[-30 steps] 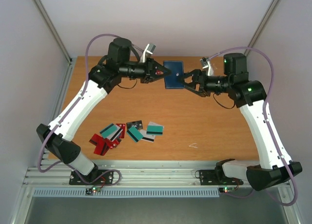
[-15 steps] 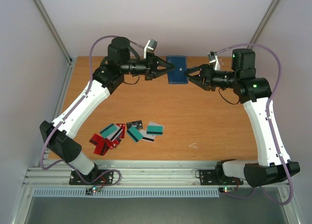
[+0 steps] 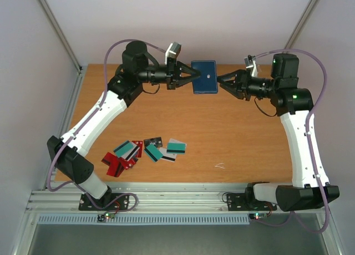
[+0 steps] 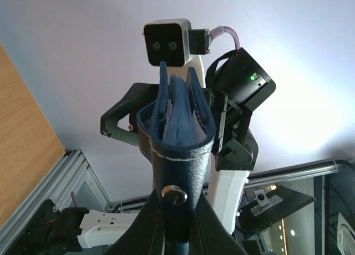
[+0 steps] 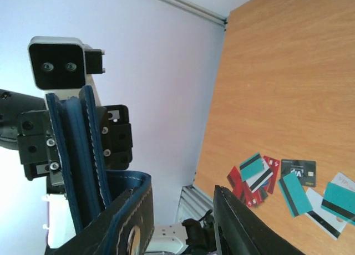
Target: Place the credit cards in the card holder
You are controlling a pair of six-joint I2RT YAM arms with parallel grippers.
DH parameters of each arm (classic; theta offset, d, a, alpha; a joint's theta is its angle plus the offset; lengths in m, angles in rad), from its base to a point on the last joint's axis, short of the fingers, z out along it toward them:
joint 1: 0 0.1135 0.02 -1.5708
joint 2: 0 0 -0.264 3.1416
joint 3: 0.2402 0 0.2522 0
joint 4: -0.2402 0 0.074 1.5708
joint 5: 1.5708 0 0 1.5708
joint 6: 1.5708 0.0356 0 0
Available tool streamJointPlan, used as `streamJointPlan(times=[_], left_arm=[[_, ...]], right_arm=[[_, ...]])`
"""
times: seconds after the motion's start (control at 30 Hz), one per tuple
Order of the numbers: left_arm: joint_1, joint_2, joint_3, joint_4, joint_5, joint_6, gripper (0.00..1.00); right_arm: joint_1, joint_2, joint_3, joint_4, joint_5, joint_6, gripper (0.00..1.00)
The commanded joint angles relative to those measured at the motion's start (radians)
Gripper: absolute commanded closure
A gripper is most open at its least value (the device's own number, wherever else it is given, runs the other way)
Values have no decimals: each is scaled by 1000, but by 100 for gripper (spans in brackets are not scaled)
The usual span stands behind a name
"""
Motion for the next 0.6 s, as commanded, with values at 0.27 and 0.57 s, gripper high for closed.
streamJointPlan(times=[0.27,0.57], left_arm=[[-3,10,-3,153,44,-53,100],[-8,12,-31,193,52,-77,100]], right_arm=[[-5,-11,-81,302,-193,197,65],[-3,-30,-140,529,-285,345,68]])
